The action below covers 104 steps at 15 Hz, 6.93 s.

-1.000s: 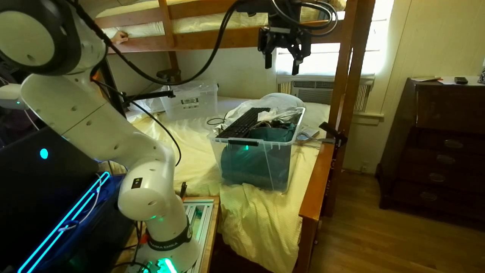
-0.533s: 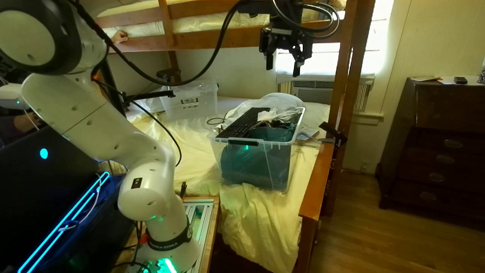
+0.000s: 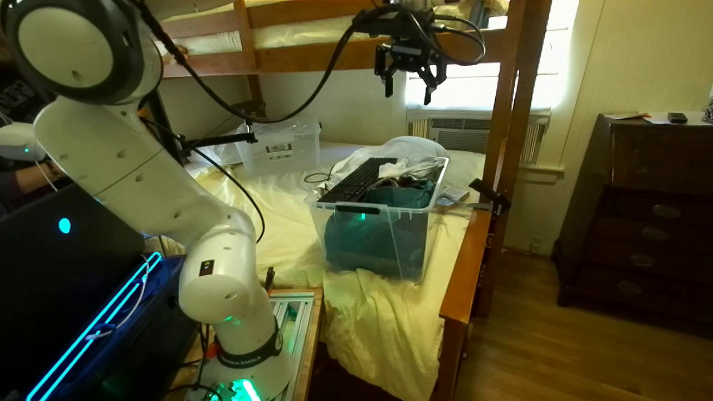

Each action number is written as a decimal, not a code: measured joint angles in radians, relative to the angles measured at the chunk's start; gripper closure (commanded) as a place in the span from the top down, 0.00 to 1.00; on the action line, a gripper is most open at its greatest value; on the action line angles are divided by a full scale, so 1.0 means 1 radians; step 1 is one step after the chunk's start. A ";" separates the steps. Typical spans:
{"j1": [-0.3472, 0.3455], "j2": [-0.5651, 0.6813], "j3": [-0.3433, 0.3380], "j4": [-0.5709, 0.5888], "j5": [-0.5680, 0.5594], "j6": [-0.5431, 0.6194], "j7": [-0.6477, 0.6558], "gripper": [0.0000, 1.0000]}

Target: Remove the keyboard from the storage box and place it on the bed

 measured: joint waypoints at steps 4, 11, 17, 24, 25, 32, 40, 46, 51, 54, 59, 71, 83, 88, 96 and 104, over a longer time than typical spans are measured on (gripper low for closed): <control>0.067 0.061 0.091 -0.008 0.038 0.102 -0.013 1.00; 0.093 0.070 0.183 -0.175 0.026 0.179 -0.012 1.00; 0.140 0.039 0.178 -0.301 0.116 0.204 -0.023 1.00; 0.141 0.036 0.178 -0.311 0.118 0.205 -0.024 1.00; 0.141 0.043 0.182 -0.313 0.117 0.205 -0.024 1.00; 0.172 0.072 0.215 -0.385 0.147 0.287 -0.026 1.00; 0.239 0.115 0.238 -0.532 0.197 0.502 -0.077 1.00; 0.239 0.158 0.204 -0.583 0.295 0.543 -0.206 0.92; 0.236 0.187 0.192 -0.587 0.475 0.525 -0.344 0.95; 0.229 0.187 0.192 -0.599 0.487 0.523 -0.355 0.91; 0.218 0.187 0.194 -0.623 0.489 0.514 -0.349 0.95; 0.196 0.185 0.182 -0.626 0.614 0.442 -0.452 0.90; 0.187 0.197 0.208 -0.655 0.954 0.338 -0.601 0.97; 0.179 0.206 0.234 -0.655 0.959 0.313 -0.571 1.00; 0.170 0.253 0.287 -0.649 0.861 0.285 -0.340 1.00; 0.170 0.256 0.290 -0.616 0.843 0.248 -0.262 1.00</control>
